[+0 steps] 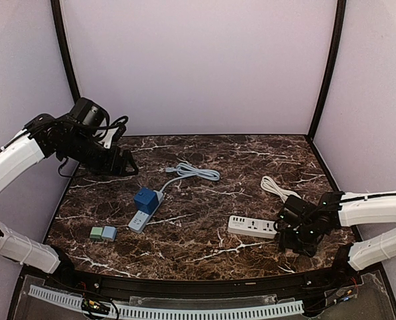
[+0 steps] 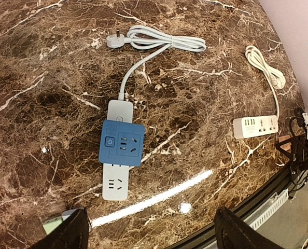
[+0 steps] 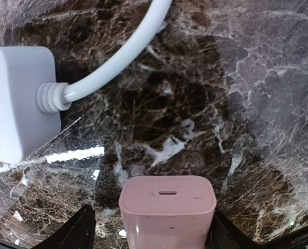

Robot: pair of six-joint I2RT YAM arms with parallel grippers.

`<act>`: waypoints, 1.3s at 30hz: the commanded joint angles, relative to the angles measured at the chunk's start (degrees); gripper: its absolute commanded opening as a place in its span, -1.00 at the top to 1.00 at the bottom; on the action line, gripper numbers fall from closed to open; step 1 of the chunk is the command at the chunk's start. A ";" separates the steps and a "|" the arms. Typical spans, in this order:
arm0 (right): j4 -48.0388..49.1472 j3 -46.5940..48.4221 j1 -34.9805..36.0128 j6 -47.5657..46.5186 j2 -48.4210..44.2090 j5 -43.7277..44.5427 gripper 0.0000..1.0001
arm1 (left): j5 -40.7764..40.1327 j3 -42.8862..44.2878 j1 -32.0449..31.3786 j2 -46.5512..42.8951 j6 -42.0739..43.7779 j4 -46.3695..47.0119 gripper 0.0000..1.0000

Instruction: Insert the plug

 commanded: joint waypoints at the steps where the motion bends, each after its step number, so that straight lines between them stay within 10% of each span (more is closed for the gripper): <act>1: 1.43 -0.74 -0.40 -0.15 0.73 0.46 -0.32 | 1.26 0.36 0.11 0.52 -0.51 0.49 -0.66; 24: -1.14 1.05 -0.40 2.77 2.95 0.64 0.18 | 1.73 -0.07 0.11 0.79 -0.68 1.54 -0.62; 39: -4.60 20.06 -0.22 -14.84 0.49 7.11 0.31 | 6.42 5.17 0.11 2.49 -2.40 -2.65 -0.61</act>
